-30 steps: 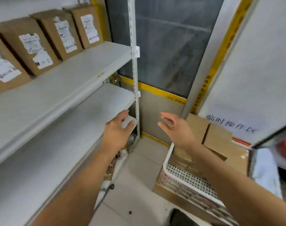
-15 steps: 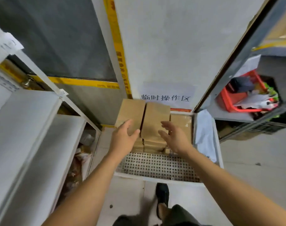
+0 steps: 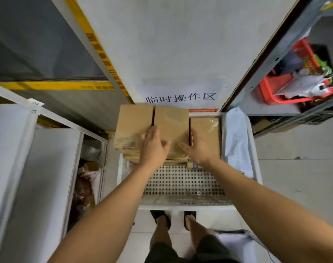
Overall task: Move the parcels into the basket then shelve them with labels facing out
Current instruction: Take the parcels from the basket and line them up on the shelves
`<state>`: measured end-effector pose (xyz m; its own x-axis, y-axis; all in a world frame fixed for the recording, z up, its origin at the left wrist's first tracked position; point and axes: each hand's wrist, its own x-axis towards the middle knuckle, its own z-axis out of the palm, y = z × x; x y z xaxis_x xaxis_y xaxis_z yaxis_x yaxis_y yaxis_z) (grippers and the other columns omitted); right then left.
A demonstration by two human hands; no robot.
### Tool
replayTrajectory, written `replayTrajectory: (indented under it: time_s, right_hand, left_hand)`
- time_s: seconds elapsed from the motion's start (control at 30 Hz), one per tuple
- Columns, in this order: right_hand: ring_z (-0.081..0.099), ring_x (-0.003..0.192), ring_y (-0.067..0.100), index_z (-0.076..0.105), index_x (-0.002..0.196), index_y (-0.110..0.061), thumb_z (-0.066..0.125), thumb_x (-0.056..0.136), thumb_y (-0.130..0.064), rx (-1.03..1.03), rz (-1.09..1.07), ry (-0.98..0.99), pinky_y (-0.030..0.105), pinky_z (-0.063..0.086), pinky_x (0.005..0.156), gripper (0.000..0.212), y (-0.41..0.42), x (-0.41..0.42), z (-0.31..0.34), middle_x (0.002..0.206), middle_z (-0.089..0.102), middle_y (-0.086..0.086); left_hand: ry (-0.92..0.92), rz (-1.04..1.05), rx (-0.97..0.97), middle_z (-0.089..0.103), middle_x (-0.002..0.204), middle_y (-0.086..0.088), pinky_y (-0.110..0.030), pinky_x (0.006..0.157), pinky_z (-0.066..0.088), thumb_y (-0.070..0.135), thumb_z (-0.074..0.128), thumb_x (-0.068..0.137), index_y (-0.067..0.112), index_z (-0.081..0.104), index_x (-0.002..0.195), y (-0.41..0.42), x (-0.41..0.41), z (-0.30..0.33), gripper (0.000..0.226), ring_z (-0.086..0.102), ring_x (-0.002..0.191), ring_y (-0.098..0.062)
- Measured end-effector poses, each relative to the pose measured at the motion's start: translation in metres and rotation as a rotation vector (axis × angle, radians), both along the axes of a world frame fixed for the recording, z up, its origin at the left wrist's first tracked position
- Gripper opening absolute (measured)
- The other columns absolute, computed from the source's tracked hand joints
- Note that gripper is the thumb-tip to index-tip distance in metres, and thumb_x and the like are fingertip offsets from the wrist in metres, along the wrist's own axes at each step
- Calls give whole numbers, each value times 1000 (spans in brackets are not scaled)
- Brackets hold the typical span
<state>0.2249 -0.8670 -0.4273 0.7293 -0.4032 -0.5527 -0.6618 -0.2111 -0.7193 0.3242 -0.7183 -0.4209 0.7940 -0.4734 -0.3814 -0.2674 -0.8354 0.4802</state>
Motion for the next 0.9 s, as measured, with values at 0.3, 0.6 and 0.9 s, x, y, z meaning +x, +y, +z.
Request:
replayTrajectory:
  time_s: [0.3, 0.6, 0.9]
  right_hand:
    - [61, 127, 20, 40, 155, -16, 72, 98, -37, 202, -180, -99, 46, 52, 112, 68, 11, -1, -11, 144, 61, 2]
    - [71, 120, 17, 47, 150, -19, 85, 88, -39, 383, -400, -328, 40, 59, 102, 75, 15, -33, 45, 136, 67, 2]
    - [71, 121, 28, 50, 147, -27, 81, 93, -19, 494, -433, -529, 47, 62, 95, 63, 45, -56, 102, 142, 62, 9]
  left_hand:
    - [85, 149, -171, 20, 172, 1, -44, 128, 22, 32, 64, 102, 20, 20, 167, -3, -6, -4, 80, 12, 155, -23]
    - [98, 157, -568, 43, 160, 10, -32, 117, 43, 23, 58, 107, 29, 39, 160, 16, -24, 48, 56, 44, 141, -5]
    - [106, 197, -656, 22, 172, 10, -34, 123, 27, 74, 56, 95, 63, 53, 137, 65, -38, 118, 44, 18, 159, -12]
